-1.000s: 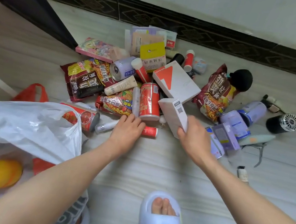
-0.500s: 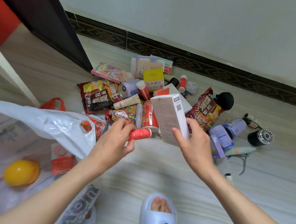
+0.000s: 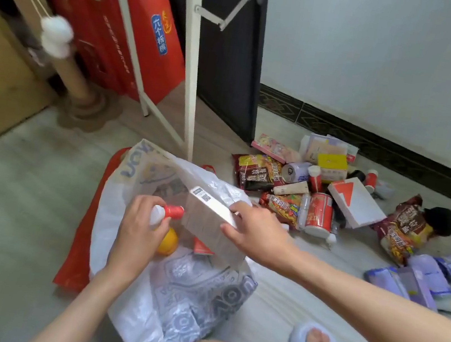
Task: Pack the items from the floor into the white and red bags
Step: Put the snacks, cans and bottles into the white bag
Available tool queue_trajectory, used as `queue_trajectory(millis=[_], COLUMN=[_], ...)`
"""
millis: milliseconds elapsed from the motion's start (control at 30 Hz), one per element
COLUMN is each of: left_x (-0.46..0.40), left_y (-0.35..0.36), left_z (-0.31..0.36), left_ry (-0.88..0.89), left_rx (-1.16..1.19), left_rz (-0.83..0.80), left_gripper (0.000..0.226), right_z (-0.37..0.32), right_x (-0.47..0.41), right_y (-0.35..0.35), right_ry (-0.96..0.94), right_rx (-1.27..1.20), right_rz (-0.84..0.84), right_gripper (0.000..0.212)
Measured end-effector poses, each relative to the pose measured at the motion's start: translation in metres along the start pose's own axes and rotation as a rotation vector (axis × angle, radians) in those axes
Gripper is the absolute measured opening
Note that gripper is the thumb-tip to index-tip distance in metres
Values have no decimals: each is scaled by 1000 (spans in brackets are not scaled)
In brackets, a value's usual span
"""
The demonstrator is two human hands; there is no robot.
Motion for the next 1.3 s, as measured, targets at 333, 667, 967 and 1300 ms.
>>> queue_trajectory(millis=[333, 667, 967, 1300], left_x=[-18, -8, -3, -47], left_y=[60, 130, 80, 89], left_z=[-68, -75, -13, 127], left_ry=[-86, 6, 173, 552], left_rx=[-156, -220, -153, -156], left_rz=[-202, -447, -302, -286], left_gripper=[24, 34, 39, 52], right_z=[24, 30, 7, 141], right_x=[-62, -54, 2, 39], right_y=[130, 135, 40, -55], right_ry=[366, 215, -121, 113], right_rx=[-494, -496, -36, 245], right_rz=[-121, -221, -158, 173], right_gripper=[41, 41, 57, 54])
Point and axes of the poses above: each hand's wrist, its own x-axis away from the middle knuckle, its own y-axis out of the palm, z = x × y, the point moved 7 cm from there along -x, towards the middle knuckle, and after that the axes turned 8 degrees about -z, right-handed, at the moved point
